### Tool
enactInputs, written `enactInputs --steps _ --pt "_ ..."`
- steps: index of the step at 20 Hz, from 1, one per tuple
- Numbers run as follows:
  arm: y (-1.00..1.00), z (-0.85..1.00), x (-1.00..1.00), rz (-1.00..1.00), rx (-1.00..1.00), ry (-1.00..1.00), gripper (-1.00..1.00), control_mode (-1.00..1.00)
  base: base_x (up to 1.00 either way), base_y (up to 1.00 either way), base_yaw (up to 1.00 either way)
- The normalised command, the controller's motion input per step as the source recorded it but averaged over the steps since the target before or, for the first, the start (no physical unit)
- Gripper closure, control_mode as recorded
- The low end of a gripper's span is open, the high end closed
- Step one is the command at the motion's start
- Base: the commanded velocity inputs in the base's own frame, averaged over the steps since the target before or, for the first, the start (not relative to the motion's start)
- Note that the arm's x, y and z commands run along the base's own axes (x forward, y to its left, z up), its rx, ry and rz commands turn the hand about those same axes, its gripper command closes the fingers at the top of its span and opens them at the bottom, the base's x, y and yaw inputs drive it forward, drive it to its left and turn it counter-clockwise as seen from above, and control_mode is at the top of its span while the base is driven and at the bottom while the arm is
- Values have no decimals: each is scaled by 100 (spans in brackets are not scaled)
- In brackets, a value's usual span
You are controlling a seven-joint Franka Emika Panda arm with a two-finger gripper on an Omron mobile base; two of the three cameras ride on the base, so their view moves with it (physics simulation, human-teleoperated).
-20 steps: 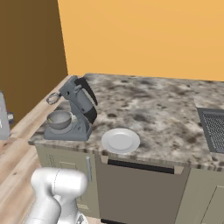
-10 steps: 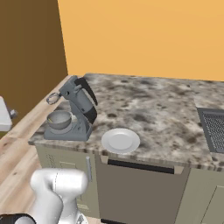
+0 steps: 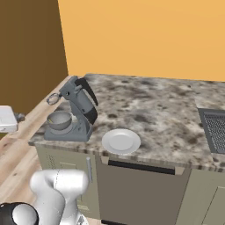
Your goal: Add butter and sugar cubes to the stand mixer bowl and then turn on the stand mixer to begin making frosting.
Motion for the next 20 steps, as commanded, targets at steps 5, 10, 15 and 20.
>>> enactInputs --steps 5,10,15,20 --pt "-11 -20 43 0 -4 0 100 -100 0 0 0" --pt "-6 -19 36 0 0 1 100 -100 0 0 0" --pt "-5 -26 32 0 0 2 100 -100 0 0 0" --pt "0 -33 46 0 0 5 100 -100 0 0 0"
